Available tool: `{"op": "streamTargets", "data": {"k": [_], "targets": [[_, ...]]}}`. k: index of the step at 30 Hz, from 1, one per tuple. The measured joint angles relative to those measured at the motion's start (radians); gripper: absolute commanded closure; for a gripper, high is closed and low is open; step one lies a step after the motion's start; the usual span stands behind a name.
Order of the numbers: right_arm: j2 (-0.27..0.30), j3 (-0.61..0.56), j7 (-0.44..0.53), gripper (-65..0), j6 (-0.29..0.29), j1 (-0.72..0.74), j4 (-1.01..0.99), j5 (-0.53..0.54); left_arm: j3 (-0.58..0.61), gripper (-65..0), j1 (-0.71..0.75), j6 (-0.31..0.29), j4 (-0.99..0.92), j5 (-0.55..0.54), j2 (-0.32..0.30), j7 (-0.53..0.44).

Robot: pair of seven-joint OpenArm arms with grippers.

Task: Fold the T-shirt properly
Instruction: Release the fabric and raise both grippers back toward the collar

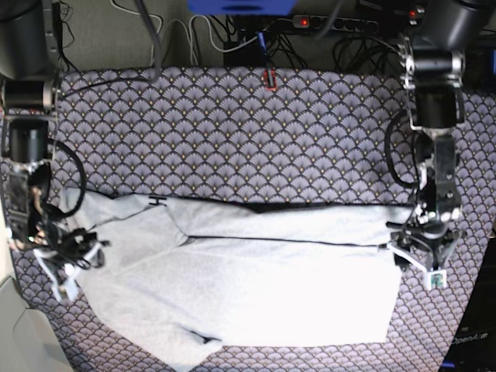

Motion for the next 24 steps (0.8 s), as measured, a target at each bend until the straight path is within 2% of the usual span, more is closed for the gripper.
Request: {"op": "streamTargets", "data": {"k": [4,9,12,18,24], "targets": [[0.010,0.093,-0.067,-29.8,-0.003,-0.152,0.176,-0.008,-0.112,-33.7,0.082,0.013,0.052,-0.007,0.016,0.045],[-0.032,0.094,-0.085,-29.8,0.000,-0.250,0.365,0.015,-0.146,-33.7,0.125,-0.008,0.067,-0.129,0.040,0.045],[-0.034,0.095,-0.106,-29.8,0.003,-0.303,0.404,0.006,-0.167,-33.7,0.159,0.013,0.065,-0.146,0.034,0.048],[-0.040,0.098,-0.107,-29.8,0.001,-0.333,0.453,0.008,-0.210,-33.7,0.167,0.005,0.061,-0.154,0.051,0.044],[-0.043,0.098,-0.164,-29.8,0.001,-0.350,0.496,0.005,-0.245,-33.7,0.164,0.008,0.047,-0.149,0.063,0.025]]}}
